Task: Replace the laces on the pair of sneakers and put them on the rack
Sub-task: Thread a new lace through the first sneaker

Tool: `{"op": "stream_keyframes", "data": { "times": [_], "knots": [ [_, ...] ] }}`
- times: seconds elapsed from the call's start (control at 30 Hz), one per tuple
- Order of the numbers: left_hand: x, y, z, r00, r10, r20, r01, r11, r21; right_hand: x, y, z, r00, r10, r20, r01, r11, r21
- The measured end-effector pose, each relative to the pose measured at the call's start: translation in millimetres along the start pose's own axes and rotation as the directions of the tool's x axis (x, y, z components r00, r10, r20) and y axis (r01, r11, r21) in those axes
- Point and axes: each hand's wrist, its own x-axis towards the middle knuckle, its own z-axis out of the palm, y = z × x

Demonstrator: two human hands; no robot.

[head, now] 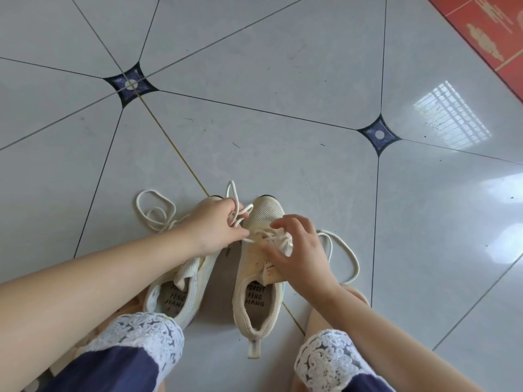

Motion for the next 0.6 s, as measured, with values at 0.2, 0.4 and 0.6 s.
{"op": "stream_keyframes", "data": {
  "times": [0.2,0.4,0.6],
  "knots": [
    [-1,1,6,1.0,-0.001,0.014,-0.001,0.98,0.2,-6,16,-11,0.981,0.182,0.061,-0.185,0.982,0.035],
    [-17,7,10,0.977,0.148,-0.152,-0.074,0.91,0.409,-7,15,-15,0.946,0.311,0.092,-0.321,0.939,0.123],
    [-25,12,30,0.95,0.309,-0.055,-0.245,0.839,0.486,-8,12,-13,0.921,0.348,0.176,-0.379,0.906,0.19]
  ]
}}
